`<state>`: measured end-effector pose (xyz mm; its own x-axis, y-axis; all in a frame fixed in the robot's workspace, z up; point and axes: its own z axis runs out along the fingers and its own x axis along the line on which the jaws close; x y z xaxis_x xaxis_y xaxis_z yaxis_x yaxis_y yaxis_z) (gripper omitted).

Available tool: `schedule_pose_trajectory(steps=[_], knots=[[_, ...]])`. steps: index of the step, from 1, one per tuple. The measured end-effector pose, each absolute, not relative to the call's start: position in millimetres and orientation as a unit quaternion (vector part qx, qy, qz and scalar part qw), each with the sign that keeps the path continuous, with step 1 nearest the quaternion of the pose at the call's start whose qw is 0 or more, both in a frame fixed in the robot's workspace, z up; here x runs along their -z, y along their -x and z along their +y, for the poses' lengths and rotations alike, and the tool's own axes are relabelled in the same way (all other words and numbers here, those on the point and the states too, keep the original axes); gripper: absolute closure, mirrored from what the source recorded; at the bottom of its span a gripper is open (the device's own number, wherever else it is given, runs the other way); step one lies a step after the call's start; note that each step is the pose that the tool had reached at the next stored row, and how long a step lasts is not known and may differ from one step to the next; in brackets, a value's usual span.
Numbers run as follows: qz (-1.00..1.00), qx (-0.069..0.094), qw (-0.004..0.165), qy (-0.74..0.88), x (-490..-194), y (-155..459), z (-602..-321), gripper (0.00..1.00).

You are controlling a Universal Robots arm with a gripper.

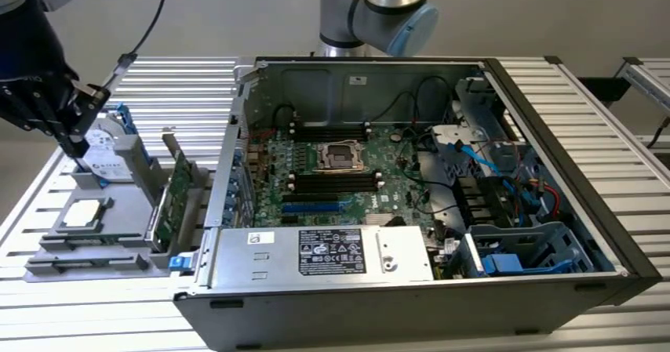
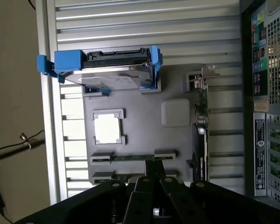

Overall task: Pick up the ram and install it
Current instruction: 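Reach for the ram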

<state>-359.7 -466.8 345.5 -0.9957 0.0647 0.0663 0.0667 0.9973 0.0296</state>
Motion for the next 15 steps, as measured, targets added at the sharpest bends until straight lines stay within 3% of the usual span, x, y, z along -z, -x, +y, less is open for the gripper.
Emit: schedule_pose_trajectory(steps=[15], knots=[[-0.999,0.015,0.038,0.008,-341.2,361.2,-477.5,0.89]])
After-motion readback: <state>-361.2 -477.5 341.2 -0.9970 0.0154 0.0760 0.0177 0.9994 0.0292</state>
